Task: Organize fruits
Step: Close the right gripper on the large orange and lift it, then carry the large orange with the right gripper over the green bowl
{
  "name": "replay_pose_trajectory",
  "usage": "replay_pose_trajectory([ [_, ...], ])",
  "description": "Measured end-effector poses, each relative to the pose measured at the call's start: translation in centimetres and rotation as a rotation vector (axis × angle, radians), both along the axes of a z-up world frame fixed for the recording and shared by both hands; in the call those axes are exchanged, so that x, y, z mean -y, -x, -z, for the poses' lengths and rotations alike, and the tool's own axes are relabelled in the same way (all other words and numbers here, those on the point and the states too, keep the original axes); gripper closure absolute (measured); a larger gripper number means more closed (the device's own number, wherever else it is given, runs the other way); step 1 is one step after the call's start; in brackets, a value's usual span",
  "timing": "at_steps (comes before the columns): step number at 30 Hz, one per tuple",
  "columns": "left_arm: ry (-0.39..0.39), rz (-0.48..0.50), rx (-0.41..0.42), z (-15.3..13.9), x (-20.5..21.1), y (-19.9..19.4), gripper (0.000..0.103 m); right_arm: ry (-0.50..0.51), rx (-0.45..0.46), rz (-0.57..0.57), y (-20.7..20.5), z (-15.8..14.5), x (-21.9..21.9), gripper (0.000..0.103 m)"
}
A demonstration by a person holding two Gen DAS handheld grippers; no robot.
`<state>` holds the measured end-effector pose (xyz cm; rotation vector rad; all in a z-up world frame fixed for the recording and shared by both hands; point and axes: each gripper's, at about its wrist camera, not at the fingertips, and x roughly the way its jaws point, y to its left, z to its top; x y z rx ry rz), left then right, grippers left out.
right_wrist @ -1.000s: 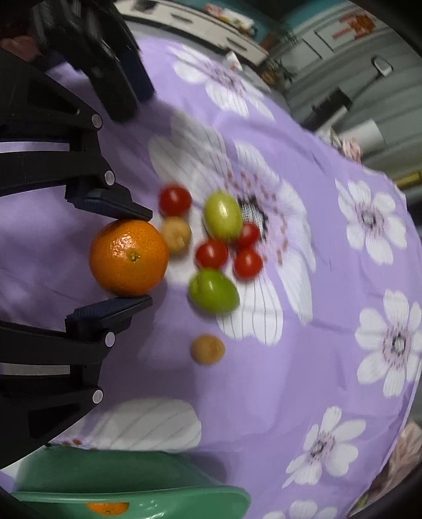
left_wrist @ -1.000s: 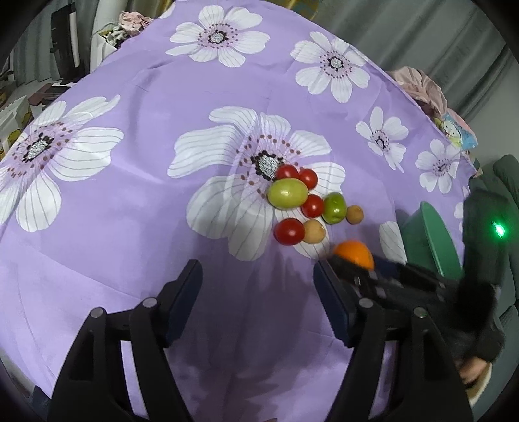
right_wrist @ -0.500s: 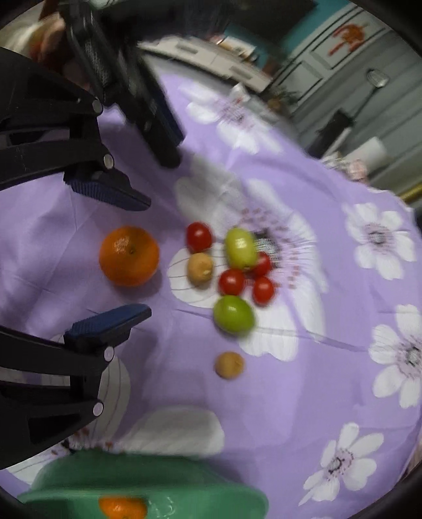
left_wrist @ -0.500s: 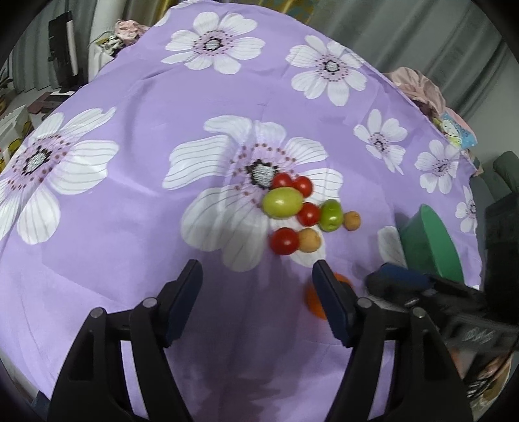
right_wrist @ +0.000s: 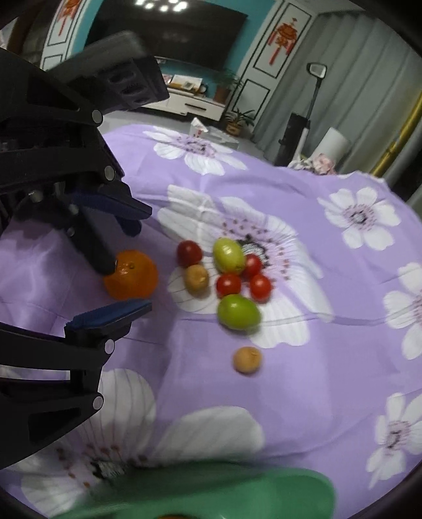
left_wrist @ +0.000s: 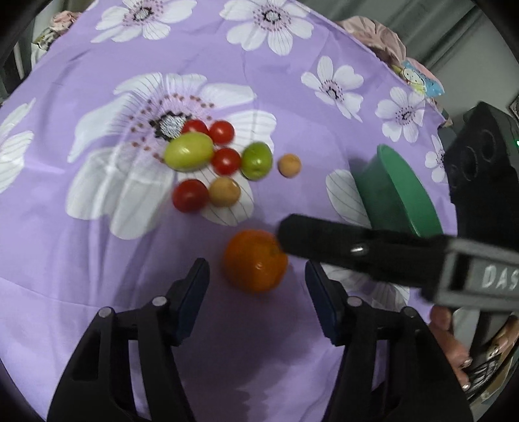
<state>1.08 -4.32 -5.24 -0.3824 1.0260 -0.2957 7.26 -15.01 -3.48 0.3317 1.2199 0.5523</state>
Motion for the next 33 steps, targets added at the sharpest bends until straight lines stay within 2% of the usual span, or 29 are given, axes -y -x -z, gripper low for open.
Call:
replay_pose_trajectory([
  [13,0.009,0.009,-0.056,1.5,0.6,-0.5,0.052,0.048,-0.053,-0.021,-0.3,2.2,-1.1,0.053],
  [18,0.001,0.0,-0.052,1.4,0.6,-0.8,0.055,0.05,-0.068,-0.021,-0.4,2.7,-1.0,0.053],
  [21,-0.004,-0.01,-0.051,1.4,0.5,-0.8,0.057,0.063,-0.061,-0.023,-0.3,2.7,-1.1,0.057],
  [33,-0.071,-0.008,0.114,-3.2,1.9,-0.2,0.057,0.031,0.096,-0.023,0.9,-1.9,-0.5,0.057],
])
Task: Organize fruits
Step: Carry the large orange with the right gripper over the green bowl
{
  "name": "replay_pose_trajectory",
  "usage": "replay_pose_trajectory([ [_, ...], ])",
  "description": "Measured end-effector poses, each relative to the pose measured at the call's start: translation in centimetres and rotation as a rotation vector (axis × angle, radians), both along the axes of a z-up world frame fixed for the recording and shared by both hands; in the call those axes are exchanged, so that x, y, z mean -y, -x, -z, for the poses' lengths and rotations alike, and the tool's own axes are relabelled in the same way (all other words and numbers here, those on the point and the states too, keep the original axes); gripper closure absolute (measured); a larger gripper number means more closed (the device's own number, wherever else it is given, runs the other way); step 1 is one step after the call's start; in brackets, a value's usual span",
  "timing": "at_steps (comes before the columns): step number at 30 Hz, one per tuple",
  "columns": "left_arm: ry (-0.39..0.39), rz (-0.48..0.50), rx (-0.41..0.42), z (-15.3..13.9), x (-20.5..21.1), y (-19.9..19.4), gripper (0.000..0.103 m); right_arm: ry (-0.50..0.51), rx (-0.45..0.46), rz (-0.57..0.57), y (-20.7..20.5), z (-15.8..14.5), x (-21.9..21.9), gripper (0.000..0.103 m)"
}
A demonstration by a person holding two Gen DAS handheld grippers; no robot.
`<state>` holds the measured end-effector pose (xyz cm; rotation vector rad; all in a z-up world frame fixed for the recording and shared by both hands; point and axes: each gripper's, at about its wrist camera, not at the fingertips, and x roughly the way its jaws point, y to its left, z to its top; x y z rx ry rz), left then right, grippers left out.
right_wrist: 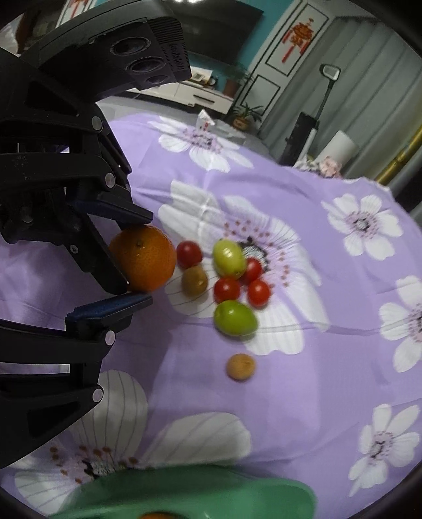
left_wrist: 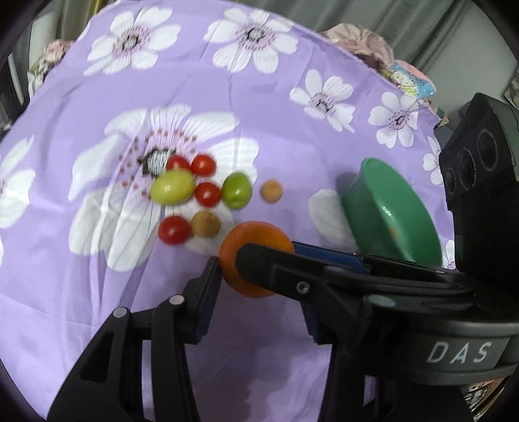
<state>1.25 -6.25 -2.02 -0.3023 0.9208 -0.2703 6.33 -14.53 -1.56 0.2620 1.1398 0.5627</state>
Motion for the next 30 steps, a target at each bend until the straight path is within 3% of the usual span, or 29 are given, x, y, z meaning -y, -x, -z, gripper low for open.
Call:
replay_pose_trajectory([
  [13,-0.046,0.055,0.158,-4.6,2.5,0.7,0.057,-0.035,0.174,0.049,1.9,-5.3,2.0,0.057],
  [30,-0.045,0.161,0.272,-7.5,6.3,0.7,0.057,-0.023,0.293,0.145,3.2,-8.8,5.7,0.057],
])
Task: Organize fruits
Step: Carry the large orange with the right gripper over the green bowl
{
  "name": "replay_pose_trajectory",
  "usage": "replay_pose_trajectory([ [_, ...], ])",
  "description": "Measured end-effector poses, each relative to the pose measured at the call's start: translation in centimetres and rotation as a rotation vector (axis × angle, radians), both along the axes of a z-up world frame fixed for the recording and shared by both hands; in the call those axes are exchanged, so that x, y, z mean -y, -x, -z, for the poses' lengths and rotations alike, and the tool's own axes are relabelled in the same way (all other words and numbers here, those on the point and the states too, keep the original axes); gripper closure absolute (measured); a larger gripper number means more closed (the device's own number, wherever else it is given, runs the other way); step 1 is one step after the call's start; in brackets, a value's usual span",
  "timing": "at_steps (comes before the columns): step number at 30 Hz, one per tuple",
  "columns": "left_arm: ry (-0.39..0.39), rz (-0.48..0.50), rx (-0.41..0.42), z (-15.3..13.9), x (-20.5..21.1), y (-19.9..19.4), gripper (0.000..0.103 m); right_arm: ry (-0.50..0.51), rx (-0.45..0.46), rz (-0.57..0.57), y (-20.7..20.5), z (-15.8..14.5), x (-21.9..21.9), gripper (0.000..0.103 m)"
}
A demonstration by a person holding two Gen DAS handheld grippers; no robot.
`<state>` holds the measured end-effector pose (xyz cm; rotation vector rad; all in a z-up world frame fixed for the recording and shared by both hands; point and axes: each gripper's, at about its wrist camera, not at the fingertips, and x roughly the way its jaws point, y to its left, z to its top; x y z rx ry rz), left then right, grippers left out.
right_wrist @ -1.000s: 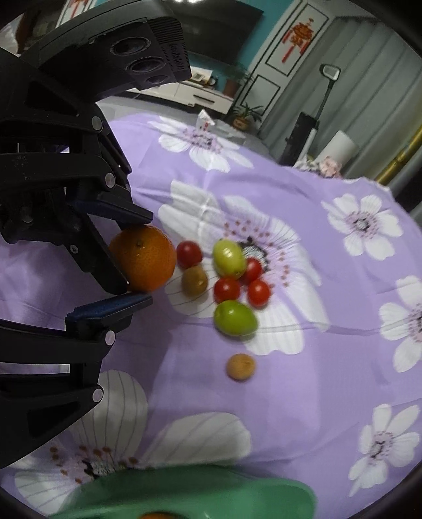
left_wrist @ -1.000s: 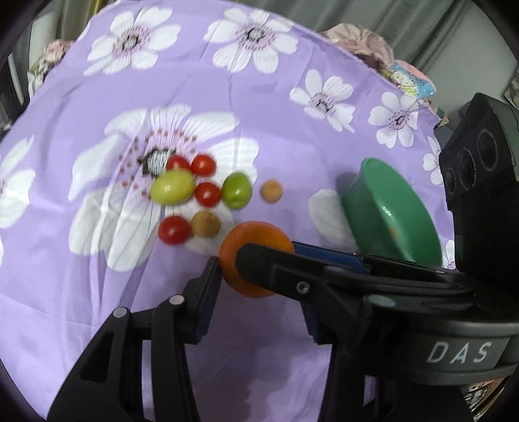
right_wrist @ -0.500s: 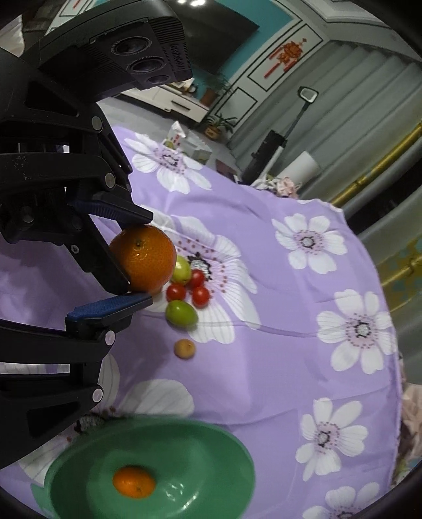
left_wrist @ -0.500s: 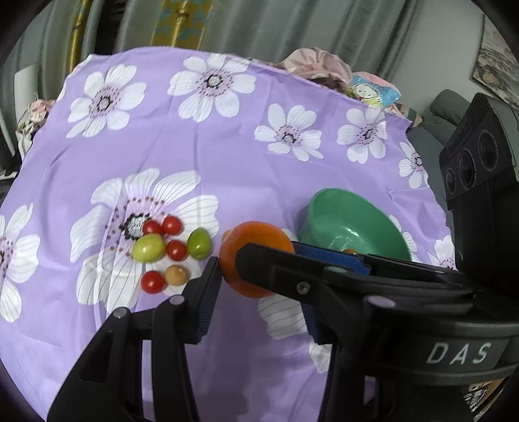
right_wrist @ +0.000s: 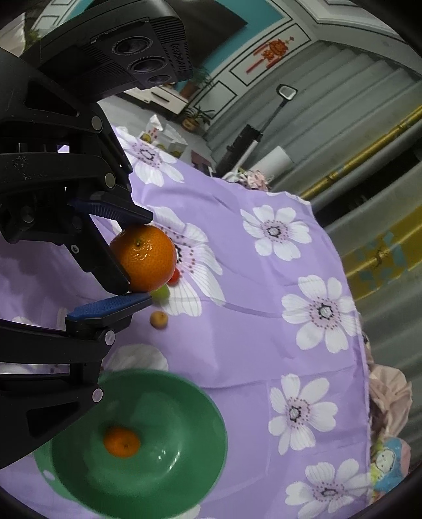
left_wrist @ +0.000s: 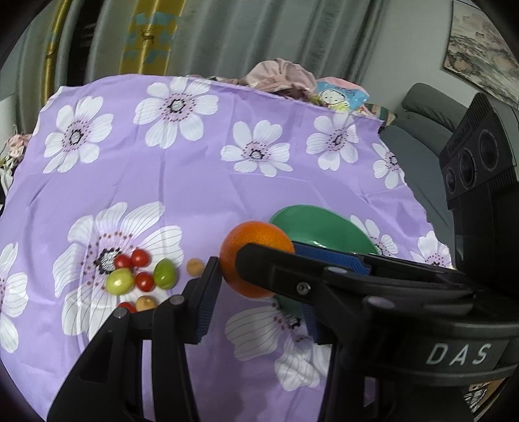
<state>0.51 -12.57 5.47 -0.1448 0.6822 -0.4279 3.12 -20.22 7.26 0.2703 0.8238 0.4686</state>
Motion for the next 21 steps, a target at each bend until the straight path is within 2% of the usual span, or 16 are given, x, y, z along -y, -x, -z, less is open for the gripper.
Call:
replay_pose_trajectory([
  [21,0.012,0.148,0.02,-0.5,5.9,-2.0,0.058,-0.002,0.026,0.156,0.4,-1.3,6.3,0.057],
])
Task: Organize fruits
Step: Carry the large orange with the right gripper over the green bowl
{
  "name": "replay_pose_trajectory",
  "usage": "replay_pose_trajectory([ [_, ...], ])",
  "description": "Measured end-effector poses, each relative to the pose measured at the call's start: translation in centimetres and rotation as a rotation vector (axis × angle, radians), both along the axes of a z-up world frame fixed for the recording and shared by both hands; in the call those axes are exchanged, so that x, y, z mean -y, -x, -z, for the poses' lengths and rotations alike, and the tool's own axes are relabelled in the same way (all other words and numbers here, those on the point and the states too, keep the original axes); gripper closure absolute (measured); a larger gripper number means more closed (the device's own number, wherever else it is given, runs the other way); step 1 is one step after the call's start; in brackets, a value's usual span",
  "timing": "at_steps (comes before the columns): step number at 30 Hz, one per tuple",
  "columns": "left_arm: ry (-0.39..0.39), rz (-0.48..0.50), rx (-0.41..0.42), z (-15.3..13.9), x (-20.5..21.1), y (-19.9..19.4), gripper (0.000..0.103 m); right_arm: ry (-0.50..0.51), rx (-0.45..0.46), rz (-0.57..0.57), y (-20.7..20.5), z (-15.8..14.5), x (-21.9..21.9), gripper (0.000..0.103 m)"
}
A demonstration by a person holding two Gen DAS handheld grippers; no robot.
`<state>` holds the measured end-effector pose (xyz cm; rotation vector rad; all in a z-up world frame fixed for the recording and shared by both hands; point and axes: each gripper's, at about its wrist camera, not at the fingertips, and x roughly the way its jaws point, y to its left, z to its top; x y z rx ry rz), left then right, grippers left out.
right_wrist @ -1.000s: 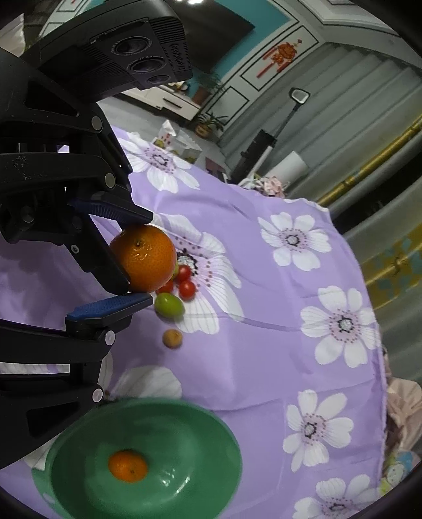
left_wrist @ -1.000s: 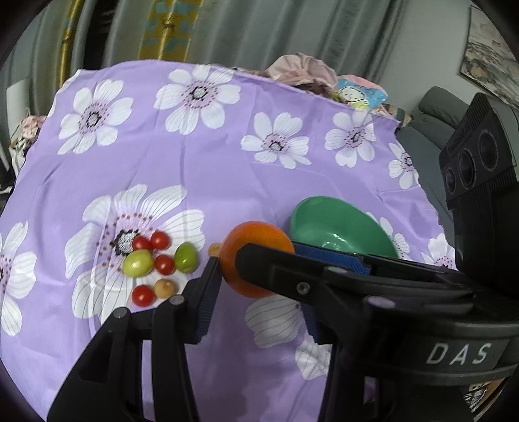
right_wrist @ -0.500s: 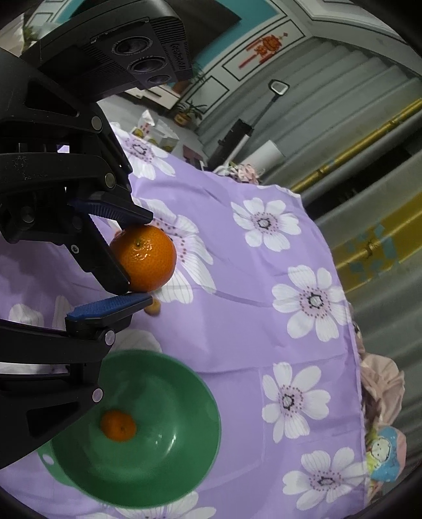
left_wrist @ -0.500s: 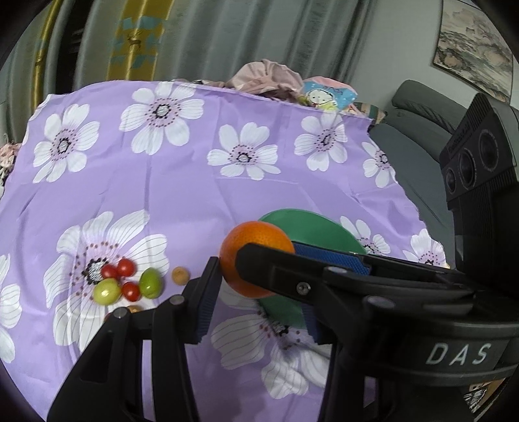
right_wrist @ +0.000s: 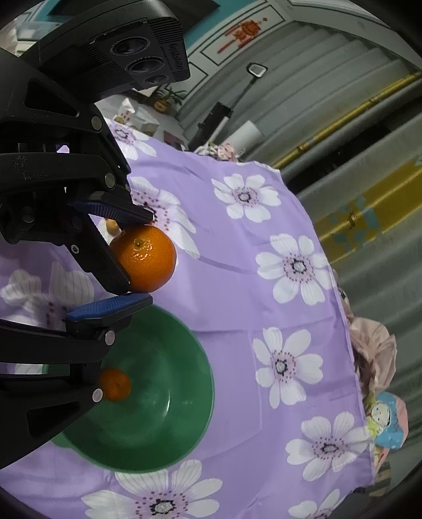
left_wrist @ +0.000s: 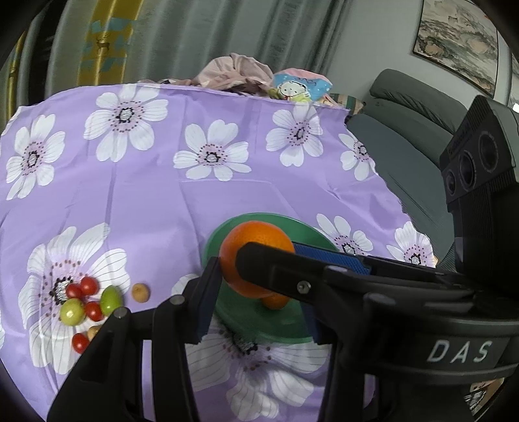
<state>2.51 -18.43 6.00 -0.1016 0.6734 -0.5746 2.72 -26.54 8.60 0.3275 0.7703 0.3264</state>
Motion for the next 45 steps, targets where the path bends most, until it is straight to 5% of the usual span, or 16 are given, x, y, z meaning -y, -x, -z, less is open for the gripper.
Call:
replay_pose_trajectory([
  [22,-0.004,0.108,-0.117,3.0,5.0,-3.7,0.058,-0.022,-0.12,0.117,-2.1,2.5,5.2,0.057],
  [45,-0.056,0.121,-0.254,6.4,6.3,-7.0,0.058,-0.073,-0.252,0.128,-4.7,6.5,7.0,0.057],
])
